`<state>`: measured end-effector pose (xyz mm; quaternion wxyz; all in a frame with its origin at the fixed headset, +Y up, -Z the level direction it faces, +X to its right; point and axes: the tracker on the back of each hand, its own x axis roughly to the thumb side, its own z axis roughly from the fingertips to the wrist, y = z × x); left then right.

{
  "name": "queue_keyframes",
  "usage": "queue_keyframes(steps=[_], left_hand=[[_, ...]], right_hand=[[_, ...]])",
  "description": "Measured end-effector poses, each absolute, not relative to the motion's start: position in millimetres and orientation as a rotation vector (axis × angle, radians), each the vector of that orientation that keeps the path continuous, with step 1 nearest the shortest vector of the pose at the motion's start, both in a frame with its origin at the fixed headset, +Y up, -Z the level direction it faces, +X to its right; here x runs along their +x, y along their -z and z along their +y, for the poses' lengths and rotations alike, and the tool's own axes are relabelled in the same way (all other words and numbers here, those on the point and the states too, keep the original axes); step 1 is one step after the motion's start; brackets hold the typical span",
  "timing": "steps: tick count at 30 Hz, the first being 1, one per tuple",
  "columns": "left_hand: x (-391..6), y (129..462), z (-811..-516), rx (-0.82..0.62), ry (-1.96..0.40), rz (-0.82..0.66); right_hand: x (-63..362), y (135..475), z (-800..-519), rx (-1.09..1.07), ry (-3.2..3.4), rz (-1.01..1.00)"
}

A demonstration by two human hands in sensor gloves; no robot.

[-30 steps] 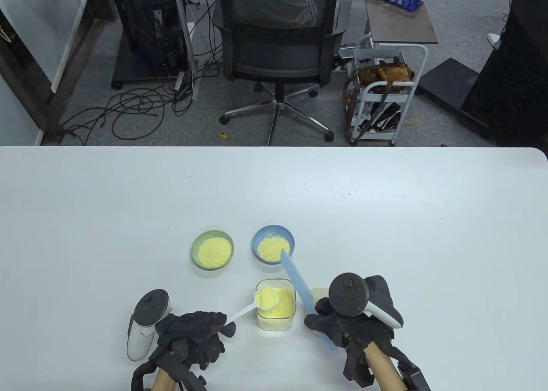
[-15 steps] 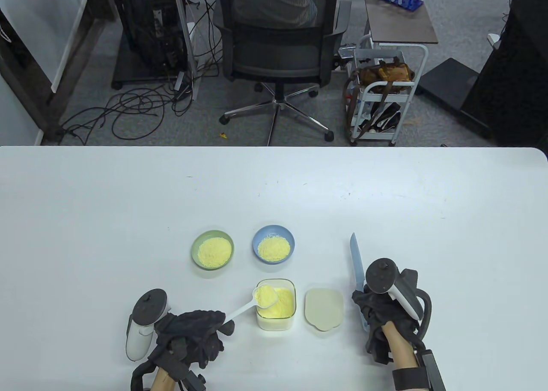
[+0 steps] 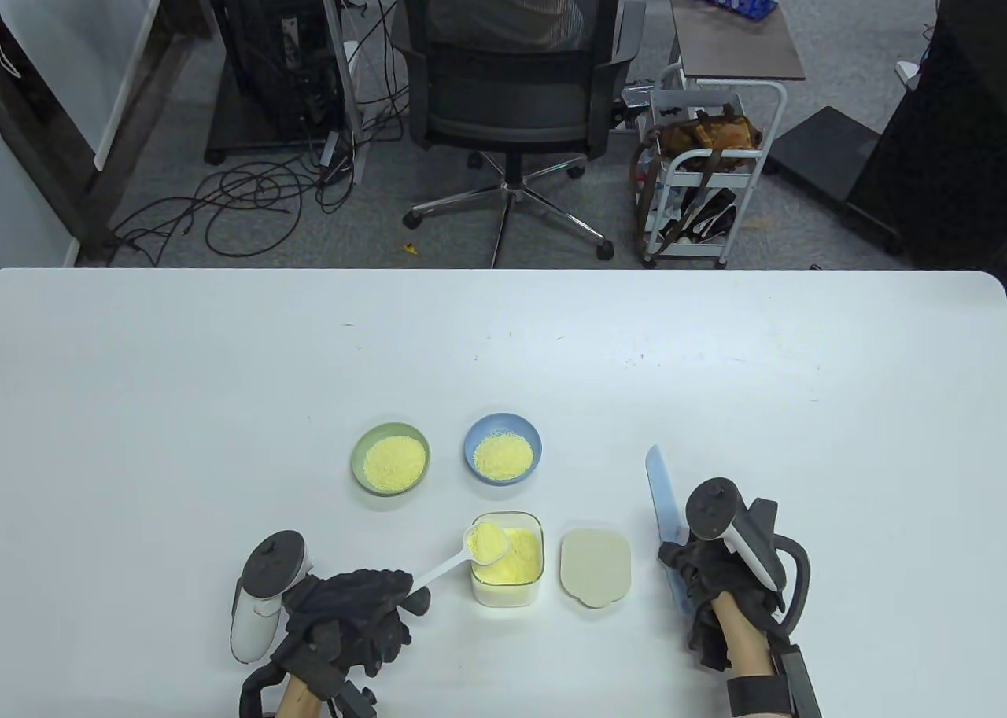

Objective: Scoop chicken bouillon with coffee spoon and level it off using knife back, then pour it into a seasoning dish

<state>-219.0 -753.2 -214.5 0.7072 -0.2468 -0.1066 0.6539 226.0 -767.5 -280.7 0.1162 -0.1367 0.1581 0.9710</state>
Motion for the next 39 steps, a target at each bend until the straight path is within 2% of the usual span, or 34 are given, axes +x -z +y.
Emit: queue_keyframes(steps=[3,9,15,21,24,31,36,39], left_hand=[[-219,214,-753,-0.548,-1.450,-0.238],[-219,215,-754,-0.548,-1.451,-0.231],[-220,215,-756,-0.555,-1.489,-0.234],[-230,218,-758,-0.522,-1.568,-0.210],[-241,219,-760,-0.445,-1.620,-0.149],[-260,228,-775,-0.192,-1.688,0.121],[-266,238,-784,-0.111,-1.493,0.293],[-266,242,-779,-0.033,-1.407,0.293]], right_hand=[[226,274,-758,-0.348,-2.823,0.451],[212,258,-738,-0.155,-2.849,0.239],[195,247,-745,0.071,-2.846,0.084],[190,243,-757,0.148,-2.848,0.089],[190,242,-762,0.175,-2.825,0.109],[192,241,-767,0.207,-2.767,0.108],[193,240,-766,0.232,-2.755,0.102],[194,239,-766,0.228,-2.755,0.093]])
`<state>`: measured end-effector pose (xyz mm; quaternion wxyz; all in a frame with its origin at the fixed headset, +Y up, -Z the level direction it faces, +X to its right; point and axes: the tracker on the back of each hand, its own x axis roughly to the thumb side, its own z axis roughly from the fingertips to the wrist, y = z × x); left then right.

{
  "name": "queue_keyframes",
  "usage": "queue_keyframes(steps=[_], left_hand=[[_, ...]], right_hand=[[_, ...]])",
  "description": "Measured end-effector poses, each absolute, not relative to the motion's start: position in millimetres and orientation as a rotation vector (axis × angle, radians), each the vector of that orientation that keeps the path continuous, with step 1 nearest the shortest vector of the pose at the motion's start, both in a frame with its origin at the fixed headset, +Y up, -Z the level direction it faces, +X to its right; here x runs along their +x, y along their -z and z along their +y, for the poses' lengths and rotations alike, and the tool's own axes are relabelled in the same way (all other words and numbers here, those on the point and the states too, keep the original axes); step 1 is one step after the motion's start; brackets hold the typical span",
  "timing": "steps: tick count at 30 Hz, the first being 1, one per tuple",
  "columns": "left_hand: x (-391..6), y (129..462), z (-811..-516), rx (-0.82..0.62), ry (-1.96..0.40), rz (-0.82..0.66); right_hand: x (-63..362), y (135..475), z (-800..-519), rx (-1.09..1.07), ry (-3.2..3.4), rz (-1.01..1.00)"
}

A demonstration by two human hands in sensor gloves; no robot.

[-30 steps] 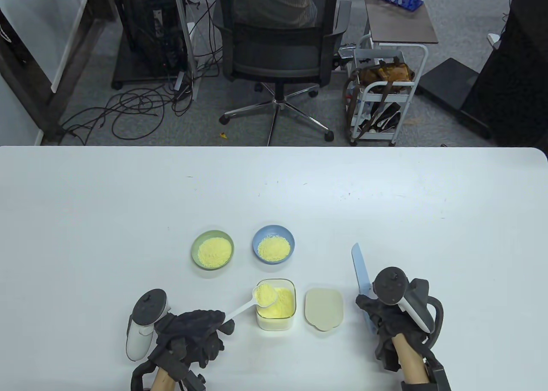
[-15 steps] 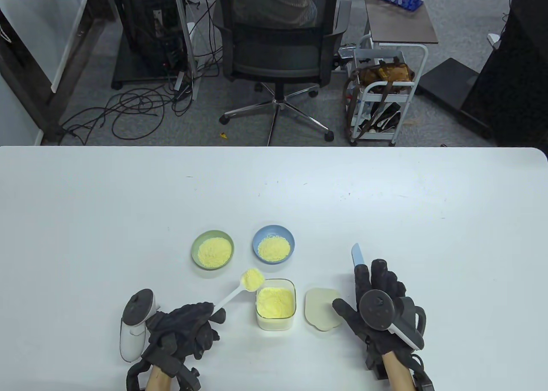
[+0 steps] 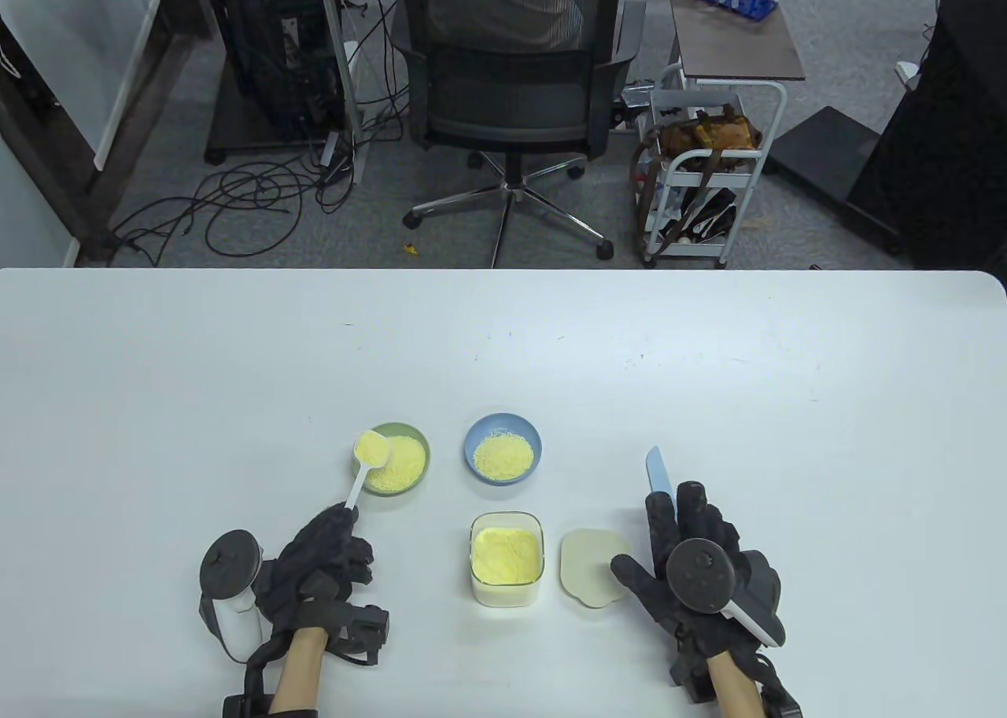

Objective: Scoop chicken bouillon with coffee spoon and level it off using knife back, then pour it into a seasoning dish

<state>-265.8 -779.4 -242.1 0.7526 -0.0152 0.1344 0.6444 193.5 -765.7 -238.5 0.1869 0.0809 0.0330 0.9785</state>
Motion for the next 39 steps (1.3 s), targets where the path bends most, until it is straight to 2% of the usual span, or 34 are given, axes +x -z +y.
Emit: queue_keyframes(steps=[5,9,14,23,27,31,39], left_hand=[[-256,248,-772,0.010,-1.177,0.288],[-248,249,-766,0.126,-0.976,0.263],[-240,245,-760,0.205,-0.801,0.219],[-264,233,-749,0.248,-0.834,0.236],[-289,224,-743,0.248,-0.753,0.313],[-302,220,-749,0.155,-0.671,0.413],[-297,225,-770,0.023,-0.469,0.505]], right_hand=[[196,238,-768,0.229,-2.736,0.123],[198,236,-768,0.224,-2.736,0.113],[200,235,-768,0.219,-2.724,0.110],[204,231,-768,0.218,-2.708,0.097],[205,229,-768,0.223,-2.701,0.097],[204,228,-768,0.230,-2.700,0.100],[204,227,-769,0.245,-2.694,0.101]])
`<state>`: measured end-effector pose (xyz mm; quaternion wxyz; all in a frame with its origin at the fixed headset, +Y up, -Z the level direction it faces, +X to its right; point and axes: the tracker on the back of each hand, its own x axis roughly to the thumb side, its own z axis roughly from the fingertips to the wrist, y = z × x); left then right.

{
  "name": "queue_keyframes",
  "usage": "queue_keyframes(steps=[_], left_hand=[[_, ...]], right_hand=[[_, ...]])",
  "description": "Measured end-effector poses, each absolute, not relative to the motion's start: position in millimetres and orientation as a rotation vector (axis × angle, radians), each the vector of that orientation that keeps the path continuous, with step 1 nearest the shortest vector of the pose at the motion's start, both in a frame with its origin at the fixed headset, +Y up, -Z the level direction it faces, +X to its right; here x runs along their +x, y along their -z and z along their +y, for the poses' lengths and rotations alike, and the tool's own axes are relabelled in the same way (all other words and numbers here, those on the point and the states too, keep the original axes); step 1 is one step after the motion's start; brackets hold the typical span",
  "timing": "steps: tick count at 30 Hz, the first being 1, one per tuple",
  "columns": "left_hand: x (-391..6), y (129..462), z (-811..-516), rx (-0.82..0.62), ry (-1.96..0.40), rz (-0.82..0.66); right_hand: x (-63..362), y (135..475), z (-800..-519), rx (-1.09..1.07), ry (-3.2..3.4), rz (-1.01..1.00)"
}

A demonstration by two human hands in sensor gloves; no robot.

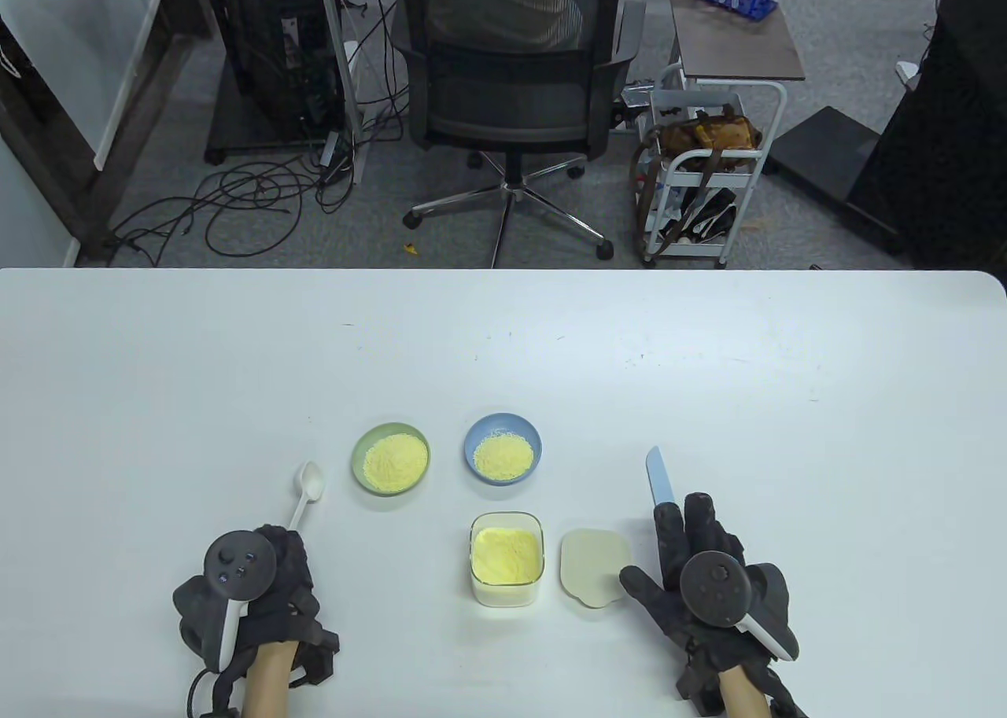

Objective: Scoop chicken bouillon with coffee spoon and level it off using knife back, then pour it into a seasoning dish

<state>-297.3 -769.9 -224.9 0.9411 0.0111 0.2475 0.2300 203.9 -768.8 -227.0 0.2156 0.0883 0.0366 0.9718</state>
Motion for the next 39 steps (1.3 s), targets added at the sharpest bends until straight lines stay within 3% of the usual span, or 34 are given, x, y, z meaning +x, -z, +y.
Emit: queue_keyframes(steps=[7,28,39], left_hand=[[-299,224,-781,-0.116,-0.470,0.595],[-312,224,-779,-0.156,-0.375,0.705],[-304,220,-770,-0.087,-0.327,0.649]], right_hand=[[205,226,-769,0.240,-2.682,0.096],[203,225,-769,0.264,-2.690,0.119],[203,225,-770,0.271,-2.691,0.114]])
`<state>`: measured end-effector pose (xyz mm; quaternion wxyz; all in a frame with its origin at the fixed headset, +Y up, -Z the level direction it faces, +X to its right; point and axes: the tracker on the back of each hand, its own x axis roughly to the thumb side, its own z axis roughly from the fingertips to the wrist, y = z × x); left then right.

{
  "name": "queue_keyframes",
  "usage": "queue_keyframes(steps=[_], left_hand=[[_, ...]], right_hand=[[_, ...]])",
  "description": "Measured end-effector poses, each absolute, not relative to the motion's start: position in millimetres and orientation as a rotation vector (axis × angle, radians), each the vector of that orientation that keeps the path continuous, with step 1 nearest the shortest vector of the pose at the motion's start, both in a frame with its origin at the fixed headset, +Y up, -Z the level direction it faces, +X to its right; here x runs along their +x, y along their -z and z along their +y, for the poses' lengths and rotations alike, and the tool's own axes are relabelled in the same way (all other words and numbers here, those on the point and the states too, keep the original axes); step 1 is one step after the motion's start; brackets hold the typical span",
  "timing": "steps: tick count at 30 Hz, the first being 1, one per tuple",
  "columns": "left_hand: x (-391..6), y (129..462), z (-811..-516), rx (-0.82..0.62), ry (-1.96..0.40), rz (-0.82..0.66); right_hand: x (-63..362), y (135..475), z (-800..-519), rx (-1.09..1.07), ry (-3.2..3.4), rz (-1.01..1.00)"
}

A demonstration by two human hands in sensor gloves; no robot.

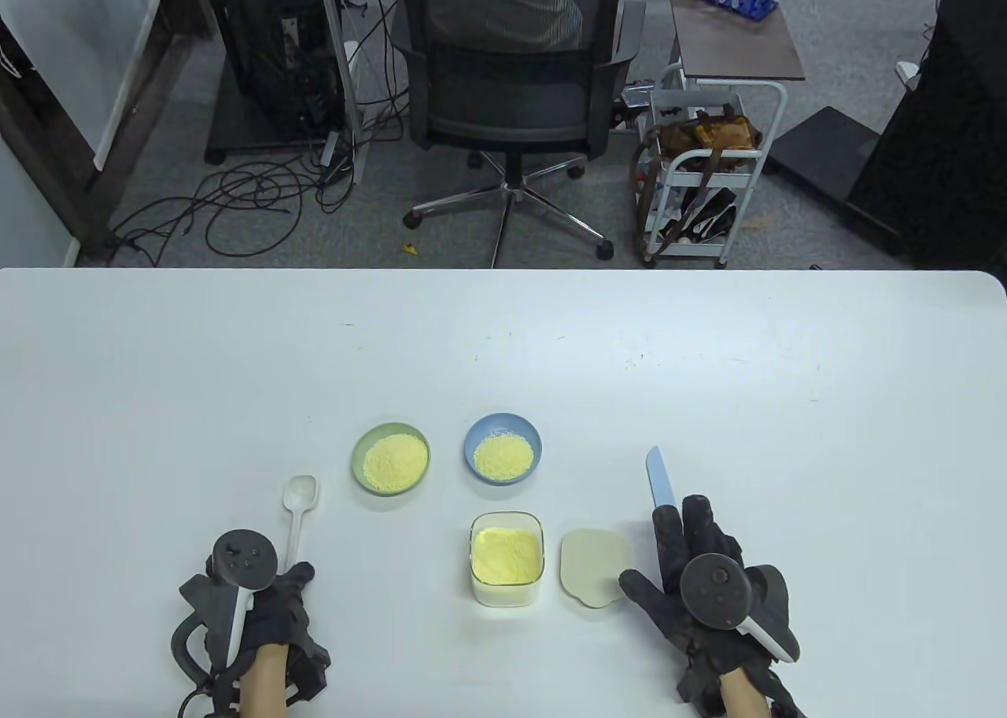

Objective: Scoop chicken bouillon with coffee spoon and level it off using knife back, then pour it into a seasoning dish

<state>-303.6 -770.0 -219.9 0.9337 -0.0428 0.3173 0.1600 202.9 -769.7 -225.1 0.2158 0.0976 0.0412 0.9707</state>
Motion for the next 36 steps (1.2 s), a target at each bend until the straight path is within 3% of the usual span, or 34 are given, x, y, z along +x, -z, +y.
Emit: queue_keyframes(steps=[7,14,16,18,20,26,32,36], left_hand=[[-297,214,-754,-0.006,-0.370,0.587],[-282,211,-745,0.028,-0.404,0.445],[-278,212,-748,-0.011,-0.411,0.406],[-274,213,-752,-0.048,-0.412,0.373],[-271,214,-755,-0.069,-0.400,0.352],[-265,214,-758,-0.100,-0.400,0.314],[-263,215,-760,-0.111,-0.403,0.304],[-263,215,-760,-0.110,-0.407,0.303]], right_hand=[[196,225,-760,0.344,-2.706,0.078],[165,224,-722,0.571,-2.771,-0.209],[151,231,-721,0.619,-2.836,-0.060],[135,243,-732,0.620,-2.944,0.334],[123,252,-748,0.630,-2.984,0.565],[110,266,-780,0.597,-3.027,0.873],[115,271,-783,0.578,-2.922,0.813],[120,269,-766,0.546,-3.003,0.554]])
